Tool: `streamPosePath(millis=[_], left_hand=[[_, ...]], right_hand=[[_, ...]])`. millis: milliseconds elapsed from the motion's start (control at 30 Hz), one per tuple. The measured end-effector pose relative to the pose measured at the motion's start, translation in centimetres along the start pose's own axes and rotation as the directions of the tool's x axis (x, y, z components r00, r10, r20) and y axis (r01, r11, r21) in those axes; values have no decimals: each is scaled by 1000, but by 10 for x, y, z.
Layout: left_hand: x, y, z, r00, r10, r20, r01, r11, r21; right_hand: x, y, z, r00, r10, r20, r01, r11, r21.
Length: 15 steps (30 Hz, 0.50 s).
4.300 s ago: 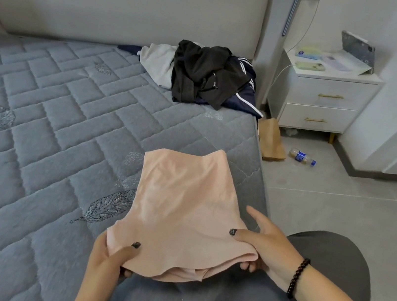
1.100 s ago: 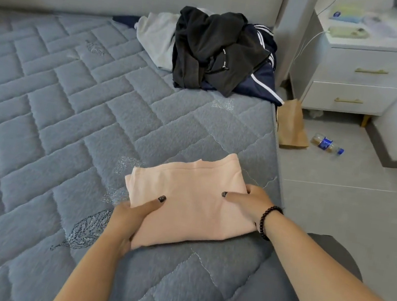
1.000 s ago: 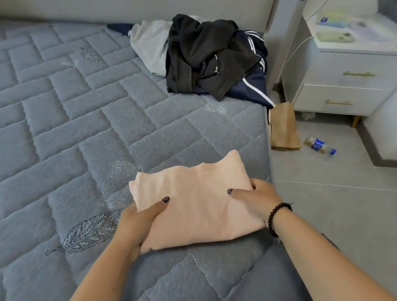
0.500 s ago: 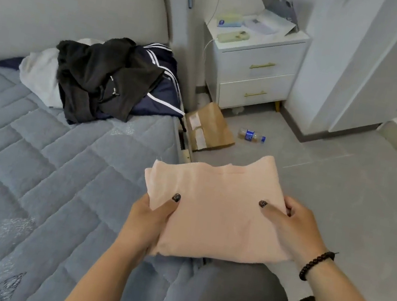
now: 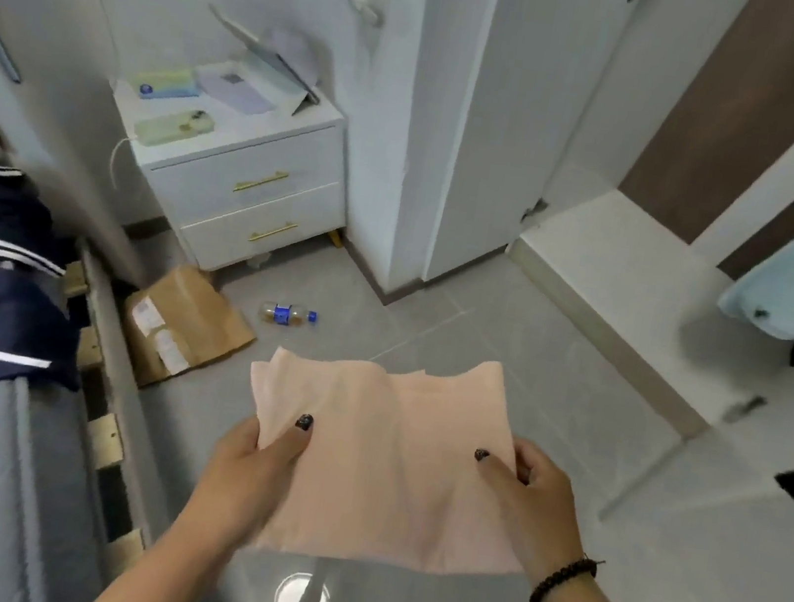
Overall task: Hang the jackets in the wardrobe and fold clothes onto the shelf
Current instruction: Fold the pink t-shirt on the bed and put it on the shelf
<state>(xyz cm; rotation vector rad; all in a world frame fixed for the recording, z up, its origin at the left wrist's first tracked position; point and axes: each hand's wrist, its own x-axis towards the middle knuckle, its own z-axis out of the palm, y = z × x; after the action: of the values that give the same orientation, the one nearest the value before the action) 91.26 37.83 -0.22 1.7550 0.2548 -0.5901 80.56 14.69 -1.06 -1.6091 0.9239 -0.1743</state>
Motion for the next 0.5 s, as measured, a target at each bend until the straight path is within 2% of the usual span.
streamPosePath(millis=[233,500], left_hand=[[-63,175,56,988,63,139,-70,997,46],[-144,342,101,936,203,287,-232,970,68]], right_hand=[[-37,-133,-112,988,-25,-154,42,993,109],[-83,-288,-225,938,-176,-300,207,976,72]])
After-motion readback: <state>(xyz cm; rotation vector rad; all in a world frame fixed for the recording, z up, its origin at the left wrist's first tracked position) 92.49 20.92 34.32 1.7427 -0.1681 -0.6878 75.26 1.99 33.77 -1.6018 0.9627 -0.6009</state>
